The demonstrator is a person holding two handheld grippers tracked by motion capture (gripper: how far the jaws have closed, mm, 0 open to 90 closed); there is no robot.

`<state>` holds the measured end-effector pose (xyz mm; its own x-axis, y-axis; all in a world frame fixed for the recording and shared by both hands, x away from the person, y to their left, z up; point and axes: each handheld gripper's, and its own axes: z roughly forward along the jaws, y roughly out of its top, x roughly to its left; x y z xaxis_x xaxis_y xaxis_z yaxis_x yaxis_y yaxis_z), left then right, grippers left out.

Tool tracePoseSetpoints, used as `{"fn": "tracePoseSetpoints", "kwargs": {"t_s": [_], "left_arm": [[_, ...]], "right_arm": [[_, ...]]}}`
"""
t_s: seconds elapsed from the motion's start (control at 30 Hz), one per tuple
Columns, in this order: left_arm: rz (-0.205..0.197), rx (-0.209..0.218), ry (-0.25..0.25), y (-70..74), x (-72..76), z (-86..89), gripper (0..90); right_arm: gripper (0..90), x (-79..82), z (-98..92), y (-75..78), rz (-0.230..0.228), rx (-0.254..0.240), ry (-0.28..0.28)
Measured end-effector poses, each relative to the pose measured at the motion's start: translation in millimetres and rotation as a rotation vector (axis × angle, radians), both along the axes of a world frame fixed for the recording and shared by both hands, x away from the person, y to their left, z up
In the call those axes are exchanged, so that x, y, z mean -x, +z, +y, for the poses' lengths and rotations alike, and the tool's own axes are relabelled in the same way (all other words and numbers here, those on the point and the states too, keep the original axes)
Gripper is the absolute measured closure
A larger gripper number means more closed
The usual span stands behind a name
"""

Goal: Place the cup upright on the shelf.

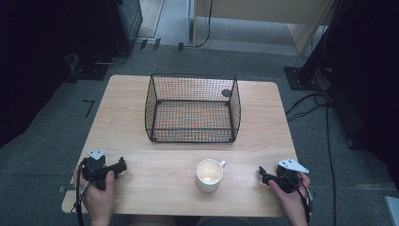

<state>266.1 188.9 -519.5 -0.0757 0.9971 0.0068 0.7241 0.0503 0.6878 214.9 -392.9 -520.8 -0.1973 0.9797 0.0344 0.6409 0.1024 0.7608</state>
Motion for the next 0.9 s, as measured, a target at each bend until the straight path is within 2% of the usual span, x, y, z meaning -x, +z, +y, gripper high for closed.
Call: {"fn": "tracePoseSetpoints", "kwargs": {"t_s": [0.2, 0.4, 0.67, 0.9], "left_arm": [[0.0, 0.0, 0.0, 0.0, 0.0, 0.0, 0.0], [-0.001, 0.0, 0.0, -0.1, 0.0, 0.0, 0.0], [-0.001, 0.0, 0.0, -0.1, 0.0, -0.1, 0.0], [-0.001, 0.0, -0.001, -0.1, 0.0, -0.2, 0.0]], "right_arm": [[32.1, -0.3, 11.3, 15.2, -0.056, -0.03, 0.085], [41.8, -1.8, 26.3, 23.2, -0.084, -0.079, 0.193], [45.3, -4.2, 48.1, 28.5, -0.096, -0.09, 0.265], [47.4, -4.7, 59.2, 30.9, -0.101, -0.104, 0.313]]}}
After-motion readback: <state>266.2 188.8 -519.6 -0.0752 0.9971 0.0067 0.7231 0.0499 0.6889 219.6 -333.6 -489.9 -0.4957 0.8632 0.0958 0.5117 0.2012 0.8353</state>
